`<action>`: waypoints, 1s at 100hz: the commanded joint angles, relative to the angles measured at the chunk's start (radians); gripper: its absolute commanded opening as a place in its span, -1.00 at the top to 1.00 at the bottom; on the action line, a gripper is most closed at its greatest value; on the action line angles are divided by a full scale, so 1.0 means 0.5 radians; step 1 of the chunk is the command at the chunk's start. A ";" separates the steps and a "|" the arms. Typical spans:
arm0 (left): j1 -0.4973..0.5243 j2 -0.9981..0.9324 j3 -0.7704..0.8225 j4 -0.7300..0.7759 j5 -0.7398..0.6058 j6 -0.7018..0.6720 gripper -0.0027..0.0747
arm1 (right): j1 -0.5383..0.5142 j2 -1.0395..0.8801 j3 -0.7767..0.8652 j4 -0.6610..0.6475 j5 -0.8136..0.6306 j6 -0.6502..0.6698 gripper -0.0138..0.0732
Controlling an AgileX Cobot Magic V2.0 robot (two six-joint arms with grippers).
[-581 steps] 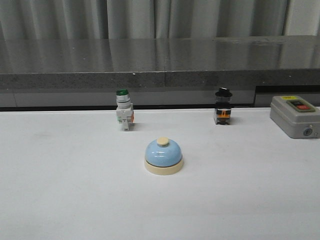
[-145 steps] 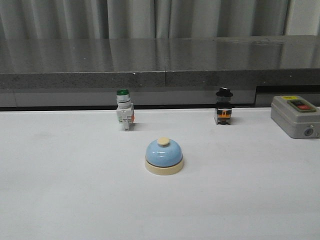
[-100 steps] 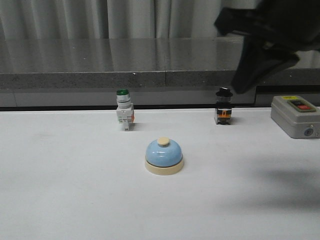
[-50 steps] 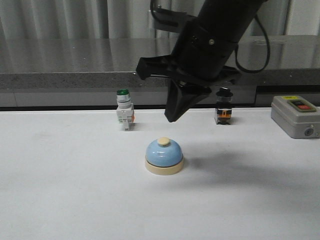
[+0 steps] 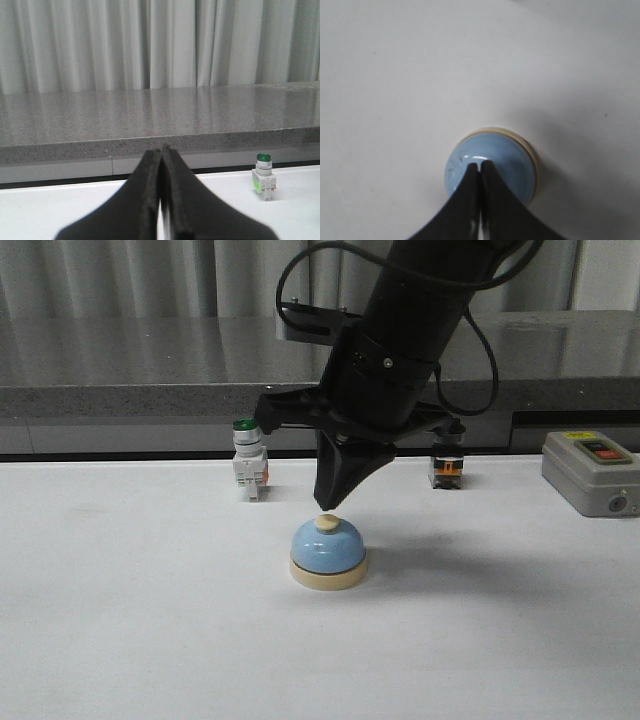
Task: Place and press bell with both arms
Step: 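Lift the right gripper up off the bell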
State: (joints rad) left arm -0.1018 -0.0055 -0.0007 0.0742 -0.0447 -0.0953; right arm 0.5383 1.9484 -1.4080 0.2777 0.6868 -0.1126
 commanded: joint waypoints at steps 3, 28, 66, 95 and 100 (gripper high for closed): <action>-0.001 -0.057 0.089 -0.003 -0.163 -0.015 0.98 | -0.001 -0.077 -0.065 0.024 0.007 -0.020 0.82; -0.001 -0.057 0.089 -0.003 -0.163 -0.015 0.98 | -0.001 -0.001 -0.065 0.024 0.042 -0.020 0.82; -0.001 -0.057 0.089 -0.003 -0.163 -0.015 0.98 | -0.004 -0.239 -0.098 -0.065 0.042 -0.020 0.82; -0.001 -0.057 0.089 -0.003 -0.163 -0.015 0.98 | -0.031 -0.611 -0.090 -0.222 0.083 -0.017 0.82; -0.001 -0.057 0.089 -0.003 -0.163 -0.015 0.98 | -0.052 -0.672 -0.077 -0.248 0.097 -0.011 0.82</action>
State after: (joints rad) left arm -0.1018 -0.0055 -0.0007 0.0742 -0.0447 -0.0953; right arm 0.5322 1.7117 -1.4233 0.1772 0.7484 -0.1126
